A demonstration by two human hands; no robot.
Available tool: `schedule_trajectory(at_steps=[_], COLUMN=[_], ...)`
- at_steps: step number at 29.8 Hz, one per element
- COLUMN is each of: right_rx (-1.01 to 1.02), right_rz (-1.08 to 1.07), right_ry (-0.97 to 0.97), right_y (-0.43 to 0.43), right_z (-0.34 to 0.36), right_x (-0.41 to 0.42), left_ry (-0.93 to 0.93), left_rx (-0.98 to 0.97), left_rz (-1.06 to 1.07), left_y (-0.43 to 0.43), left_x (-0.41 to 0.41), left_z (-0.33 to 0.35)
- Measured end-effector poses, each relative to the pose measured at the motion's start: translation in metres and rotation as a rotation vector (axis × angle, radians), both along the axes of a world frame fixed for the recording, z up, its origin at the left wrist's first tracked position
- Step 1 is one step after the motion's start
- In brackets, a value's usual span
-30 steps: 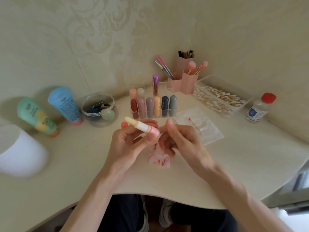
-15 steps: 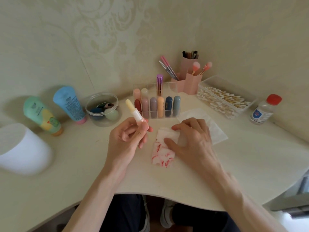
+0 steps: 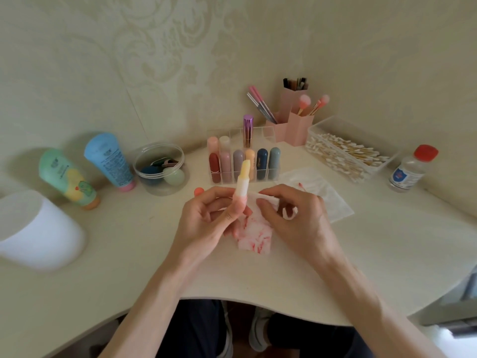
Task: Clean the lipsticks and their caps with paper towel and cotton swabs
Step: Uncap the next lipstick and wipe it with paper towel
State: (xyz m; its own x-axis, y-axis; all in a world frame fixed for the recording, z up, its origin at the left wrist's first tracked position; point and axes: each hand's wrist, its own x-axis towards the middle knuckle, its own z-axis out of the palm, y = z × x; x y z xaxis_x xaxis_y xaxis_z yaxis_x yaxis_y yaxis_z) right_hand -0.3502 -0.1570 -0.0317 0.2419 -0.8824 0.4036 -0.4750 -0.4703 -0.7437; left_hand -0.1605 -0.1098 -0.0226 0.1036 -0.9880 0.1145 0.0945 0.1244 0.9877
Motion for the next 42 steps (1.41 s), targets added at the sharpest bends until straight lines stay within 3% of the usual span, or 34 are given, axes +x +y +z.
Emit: schedule_trajectory(at_steps=[4, 8, 15, 19, 29, 39, 42], right_rx=[0.053, 0.237, 0.645, 0.595, 0.496, 0.367, 0.413], right_rz=[0.077, 0.214, 0.415, 0.448, 0.435, 0.295, 0.329], right_ry=[-0.201, -0.443, -0.681, -0.693, -0.469, -0.483, -0.551], right_y=[-0.003, 0.0, 0.005, 0.005, 0.005, 0.005, 0.005], right_z=[0.003, 0.007, 0.016, 0.014, 0.01, 0.004, 0.005], right_x=[0.005, 0.008, 0.006, 0.008, 0.009, 0.022, 0.021], left_ry=[-0.012, -0.046, -0.026, -0.065, -0.118, -0.044, -0.005], left_rx=[0.006, -0.009, -0.022, -0.034, 0.048, 0.109, 0.098], left_rz=[-0.005, -0.024, -0.041, -0.079, -0.166, -0.002, -0.012], left_y=[0.001, 0.0, 0.0, -0.003, -0.003, -0.002, 0.001], left_x=[-0.001, -0.002, -0.002, 0.0, 0.006, 0.002, 0.001], left_z=[0.0, 0.0, 0.0, -0.006, -0.004, -0.003, 0.0])
